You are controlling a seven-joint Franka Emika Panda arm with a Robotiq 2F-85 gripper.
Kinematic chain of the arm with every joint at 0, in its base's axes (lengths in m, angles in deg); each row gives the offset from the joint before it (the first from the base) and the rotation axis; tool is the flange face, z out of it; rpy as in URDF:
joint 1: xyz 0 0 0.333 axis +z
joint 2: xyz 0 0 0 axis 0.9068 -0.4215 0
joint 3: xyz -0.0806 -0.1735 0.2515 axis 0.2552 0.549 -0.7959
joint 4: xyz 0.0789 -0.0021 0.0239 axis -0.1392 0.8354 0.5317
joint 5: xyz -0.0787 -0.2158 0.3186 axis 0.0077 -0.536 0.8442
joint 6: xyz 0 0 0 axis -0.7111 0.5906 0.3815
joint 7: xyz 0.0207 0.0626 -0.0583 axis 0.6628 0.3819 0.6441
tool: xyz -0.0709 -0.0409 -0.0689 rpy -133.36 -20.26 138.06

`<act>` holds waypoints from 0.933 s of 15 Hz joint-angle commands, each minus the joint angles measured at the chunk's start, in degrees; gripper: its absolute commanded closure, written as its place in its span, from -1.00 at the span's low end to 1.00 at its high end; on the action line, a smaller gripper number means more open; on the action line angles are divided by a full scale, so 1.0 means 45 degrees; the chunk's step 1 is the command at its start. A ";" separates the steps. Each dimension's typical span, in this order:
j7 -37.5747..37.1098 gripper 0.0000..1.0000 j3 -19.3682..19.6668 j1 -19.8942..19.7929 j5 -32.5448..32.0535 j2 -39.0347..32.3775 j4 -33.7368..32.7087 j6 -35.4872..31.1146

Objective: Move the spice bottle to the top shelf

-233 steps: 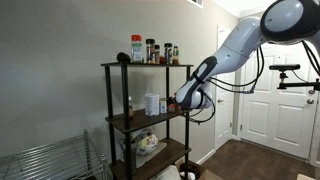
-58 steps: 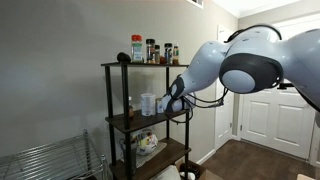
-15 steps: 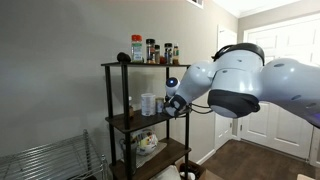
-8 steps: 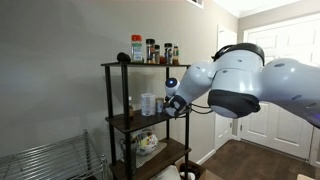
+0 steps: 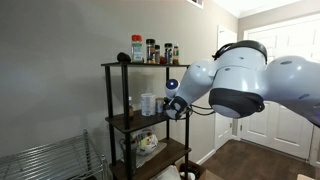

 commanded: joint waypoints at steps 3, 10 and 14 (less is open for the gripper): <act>0.0708 0.47 0.0282 0.1658 -0.0248 0.1401 0.3024 -0.1694; 0.2321 0.47 0.0554 0.3169 0.0327 0.2894 0.5719 -0.3830; 0.3409 0.47 0.0776 0.3855 0.0766 0.3523 0.6687 -0.4393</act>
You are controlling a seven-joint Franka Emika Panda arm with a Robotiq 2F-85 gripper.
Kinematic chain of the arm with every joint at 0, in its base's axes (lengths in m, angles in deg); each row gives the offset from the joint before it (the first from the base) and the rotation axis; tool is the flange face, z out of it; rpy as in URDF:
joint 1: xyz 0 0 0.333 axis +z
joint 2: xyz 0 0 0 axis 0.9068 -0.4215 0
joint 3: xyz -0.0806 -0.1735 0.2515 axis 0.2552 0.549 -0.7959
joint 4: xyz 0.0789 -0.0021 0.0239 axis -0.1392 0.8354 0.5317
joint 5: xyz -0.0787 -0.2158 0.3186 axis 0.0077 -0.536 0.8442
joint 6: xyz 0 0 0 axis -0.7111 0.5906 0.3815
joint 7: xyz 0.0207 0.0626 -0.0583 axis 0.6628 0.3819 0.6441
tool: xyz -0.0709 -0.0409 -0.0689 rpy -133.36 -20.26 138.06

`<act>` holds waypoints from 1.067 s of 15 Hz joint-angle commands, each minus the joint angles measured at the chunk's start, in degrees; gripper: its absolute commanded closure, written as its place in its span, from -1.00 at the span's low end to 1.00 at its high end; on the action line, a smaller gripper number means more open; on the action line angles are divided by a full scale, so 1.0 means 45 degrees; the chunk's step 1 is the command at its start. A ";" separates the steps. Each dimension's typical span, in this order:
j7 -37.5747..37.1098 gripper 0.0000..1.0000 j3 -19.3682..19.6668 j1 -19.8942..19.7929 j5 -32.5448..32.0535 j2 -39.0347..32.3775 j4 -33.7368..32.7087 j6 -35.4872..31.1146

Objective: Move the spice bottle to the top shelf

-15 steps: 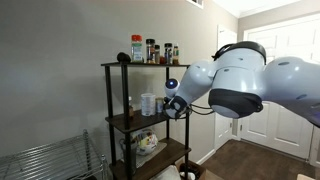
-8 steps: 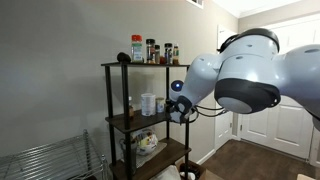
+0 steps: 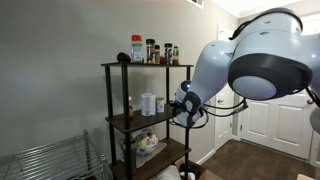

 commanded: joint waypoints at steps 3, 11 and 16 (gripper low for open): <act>0.2203 0.47 0.0632 0.1324 0.0798 0.1463 0.1678 -0.0635; 0.4793 0.47 0.2148 0.3622 0.1327 0.3062 0.3053 -0.0784; 0.5885 0.47 0.4364 0.5919 0.1685 0.3481 0.3768 -0.0796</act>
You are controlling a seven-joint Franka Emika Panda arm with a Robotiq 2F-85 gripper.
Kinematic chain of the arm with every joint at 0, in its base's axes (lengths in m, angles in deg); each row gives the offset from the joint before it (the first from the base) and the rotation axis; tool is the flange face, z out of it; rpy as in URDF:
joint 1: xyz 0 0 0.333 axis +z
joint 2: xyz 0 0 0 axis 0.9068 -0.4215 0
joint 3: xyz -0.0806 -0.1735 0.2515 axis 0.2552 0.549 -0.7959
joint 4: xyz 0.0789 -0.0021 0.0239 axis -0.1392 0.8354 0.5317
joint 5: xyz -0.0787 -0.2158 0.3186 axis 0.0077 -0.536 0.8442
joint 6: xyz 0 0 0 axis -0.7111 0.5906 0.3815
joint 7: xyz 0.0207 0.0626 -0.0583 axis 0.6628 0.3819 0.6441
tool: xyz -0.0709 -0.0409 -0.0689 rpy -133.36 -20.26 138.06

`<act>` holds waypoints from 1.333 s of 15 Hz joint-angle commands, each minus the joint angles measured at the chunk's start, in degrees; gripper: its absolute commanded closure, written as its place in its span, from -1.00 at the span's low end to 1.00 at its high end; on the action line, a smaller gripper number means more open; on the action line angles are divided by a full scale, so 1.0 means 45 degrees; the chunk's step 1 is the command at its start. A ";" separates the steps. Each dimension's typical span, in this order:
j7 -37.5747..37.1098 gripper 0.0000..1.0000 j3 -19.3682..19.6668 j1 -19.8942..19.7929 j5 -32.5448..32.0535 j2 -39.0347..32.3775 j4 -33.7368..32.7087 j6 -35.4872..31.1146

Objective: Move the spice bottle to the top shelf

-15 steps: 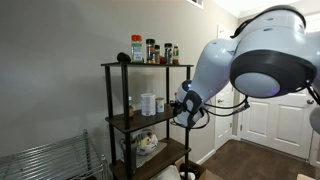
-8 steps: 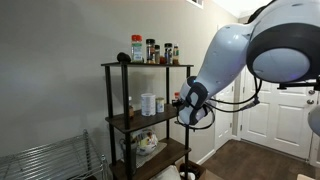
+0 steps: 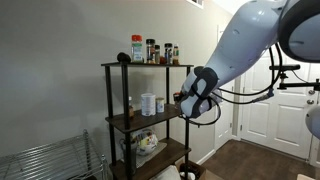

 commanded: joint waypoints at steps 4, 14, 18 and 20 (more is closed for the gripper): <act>0.1383 0.47 0.3645 0.3665 0.0629 0.0394 0.1582 -0.0536; 0.1384 0.47 0.7671 0.7437 0.0713 -0.0067 0.2353 -0.0284; 0.1531 0.47 0.8459 0.7819 0.0468 0.0345 0.2088 -0.0157; 0.1548 0.47 0.8687 0.7890 0.0455 0.0409 0.2052 -0.0159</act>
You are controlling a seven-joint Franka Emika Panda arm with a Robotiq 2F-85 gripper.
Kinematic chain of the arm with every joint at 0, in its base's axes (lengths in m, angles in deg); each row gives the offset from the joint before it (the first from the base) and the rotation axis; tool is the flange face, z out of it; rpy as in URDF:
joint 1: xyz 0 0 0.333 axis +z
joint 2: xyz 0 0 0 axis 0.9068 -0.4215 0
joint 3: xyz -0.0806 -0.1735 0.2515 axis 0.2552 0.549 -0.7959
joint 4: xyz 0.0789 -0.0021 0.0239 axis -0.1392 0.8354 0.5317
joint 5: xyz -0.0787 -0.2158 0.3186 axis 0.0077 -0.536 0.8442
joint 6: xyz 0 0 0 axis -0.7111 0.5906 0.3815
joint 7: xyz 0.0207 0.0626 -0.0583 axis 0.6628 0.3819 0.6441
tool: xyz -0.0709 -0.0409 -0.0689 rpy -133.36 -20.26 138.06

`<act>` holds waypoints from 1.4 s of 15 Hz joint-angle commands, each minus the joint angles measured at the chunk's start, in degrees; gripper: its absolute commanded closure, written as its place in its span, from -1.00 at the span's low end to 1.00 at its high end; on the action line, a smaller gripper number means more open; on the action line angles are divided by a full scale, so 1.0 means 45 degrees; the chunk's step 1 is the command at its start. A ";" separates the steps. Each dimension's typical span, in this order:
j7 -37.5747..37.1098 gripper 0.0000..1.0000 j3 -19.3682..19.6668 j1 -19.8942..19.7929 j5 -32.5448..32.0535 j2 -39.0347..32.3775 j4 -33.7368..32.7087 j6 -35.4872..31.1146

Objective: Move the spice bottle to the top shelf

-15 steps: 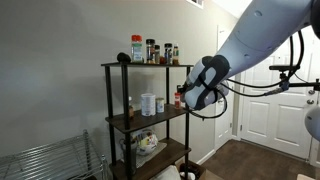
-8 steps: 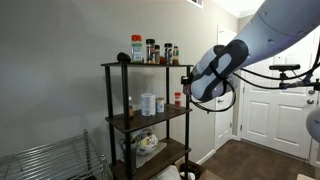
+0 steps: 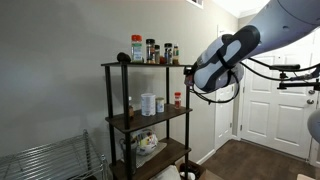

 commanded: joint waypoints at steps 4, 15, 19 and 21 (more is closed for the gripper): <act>0.0195 -0.03 0.0210 -0.0035 0.0237 0.0017 -0.0031 0.0012; 0.0196 -0.03 0.0097 -0.0065 0.0239 0.0021 -0.0030 0.0019; 0.0196 -0.03 0.0097 -0.0065 0.0239 0.0021 -0.0030 0.0019; 0.0336 0.47 0.0462 0.0312 0.0215 -0.0144 0.0119 -0.0086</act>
